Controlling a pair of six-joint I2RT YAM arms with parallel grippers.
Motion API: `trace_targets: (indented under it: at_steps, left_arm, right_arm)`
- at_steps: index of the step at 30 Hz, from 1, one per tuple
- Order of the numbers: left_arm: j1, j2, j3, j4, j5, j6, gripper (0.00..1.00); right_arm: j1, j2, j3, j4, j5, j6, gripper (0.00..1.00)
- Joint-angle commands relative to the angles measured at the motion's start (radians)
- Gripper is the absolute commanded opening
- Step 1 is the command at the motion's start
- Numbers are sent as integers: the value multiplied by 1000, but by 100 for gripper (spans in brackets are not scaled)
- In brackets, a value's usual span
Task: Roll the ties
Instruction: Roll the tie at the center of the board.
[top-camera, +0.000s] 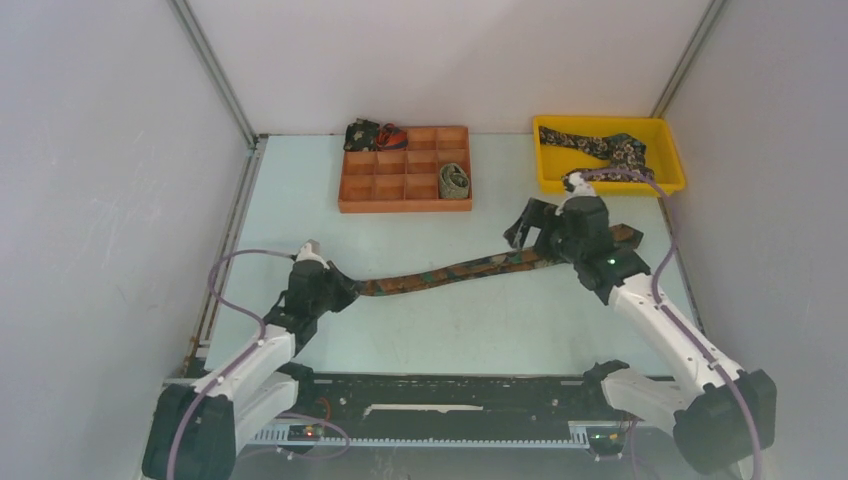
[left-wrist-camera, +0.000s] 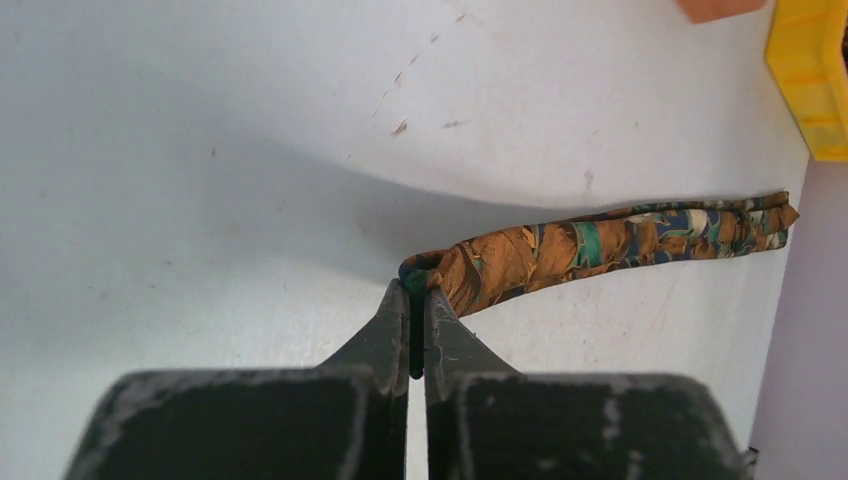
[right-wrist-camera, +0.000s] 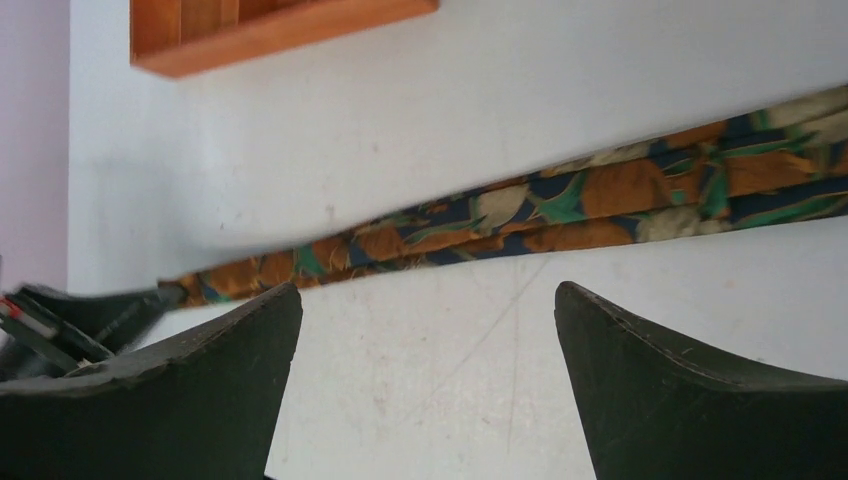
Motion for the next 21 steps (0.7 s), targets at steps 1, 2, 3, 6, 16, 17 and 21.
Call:
trace_targets:
  at_steps: [1, 2, 3, 6, 16, 17, 21]
  left_arm:
    - [5, -79, 34, -30, -77, 126, 6]
    - [6, -89, 30, -58, -80, 125, 13]
    - [6, -101, 23, -78, -81, 118, 24]
    - [5, -146, -5, -131, -88, 73, 58]
    - [6, -188, 180, -371, -180, 55, 59]
    - [6, -142, 229, -386, -177, 87, 54]
    - [6, 96, 417, -430, -120, 198, 47]
  right_arm:
    - [158, 87, 39, 57, 119, 22, 100]
    - [195, 113, 51, 55, 144, 28, 100]
    - [232, 139, 57, 61, 156, 36, 100]
    - [326, 219, 66, 101, 162, 60, 96]
    - [562, 482, 144, 179, 144, 117, 75]
    - [577, 501, 147, 201, 139, 121, 74]
    - [625, 593, 178, 243, 114, 128, 67]
